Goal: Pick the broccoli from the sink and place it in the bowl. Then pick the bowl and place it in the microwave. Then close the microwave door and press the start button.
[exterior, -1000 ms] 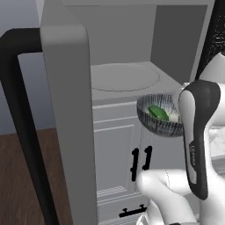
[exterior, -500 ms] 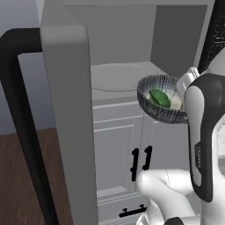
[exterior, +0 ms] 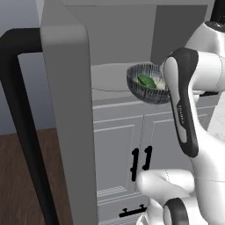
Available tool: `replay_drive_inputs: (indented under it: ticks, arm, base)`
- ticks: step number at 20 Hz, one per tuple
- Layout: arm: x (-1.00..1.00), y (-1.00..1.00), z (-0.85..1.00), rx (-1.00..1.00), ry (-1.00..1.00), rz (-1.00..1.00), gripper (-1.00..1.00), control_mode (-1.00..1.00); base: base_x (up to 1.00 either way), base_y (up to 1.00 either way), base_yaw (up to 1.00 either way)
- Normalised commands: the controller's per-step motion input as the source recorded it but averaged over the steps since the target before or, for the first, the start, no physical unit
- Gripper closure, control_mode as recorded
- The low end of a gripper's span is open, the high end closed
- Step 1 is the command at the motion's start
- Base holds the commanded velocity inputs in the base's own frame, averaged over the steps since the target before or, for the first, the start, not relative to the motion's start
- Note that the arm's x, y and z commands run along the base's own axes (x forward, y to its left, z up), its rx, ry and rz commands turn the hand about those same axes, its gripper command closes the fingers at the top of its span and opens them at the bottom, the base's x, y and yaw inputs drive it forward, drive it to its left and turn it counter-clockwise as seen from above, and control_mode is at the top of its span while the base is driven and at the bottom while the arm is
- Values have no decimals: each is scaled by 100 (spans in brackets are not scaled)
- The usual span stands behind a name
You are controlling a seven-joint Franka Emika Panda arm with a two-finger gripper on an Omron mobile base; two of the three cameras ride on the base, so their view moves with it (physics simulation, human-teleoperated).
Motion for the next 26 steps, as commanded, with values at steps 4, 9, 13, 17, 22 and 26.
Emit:
replay_drive_inputs:
  ticks: [4, 9, 13, 17, 22, 26]
  arm:
    - [78, 4, -1, -1, -2, 7, 100, -100]
    - [77, 13, 0, 0, 0, 4, 100, -100]
    - [73, 11, 0, 0, 0, 3, 100, -100]
    - [60, 8, -6, -1, 0, 1, 100, -100]
    - [47, 9, -16, 0, 0, 3, 100, -100]
    - [29, 21, -33, -2, 0, 7, 100, -100]
  base:
    - [0, 0, 0]
    - [0, 0, 0]
    - [0, 0, 0]
    - [0, 0, 0]
    - [0, 0, 0]
    - [0, 0, 0]
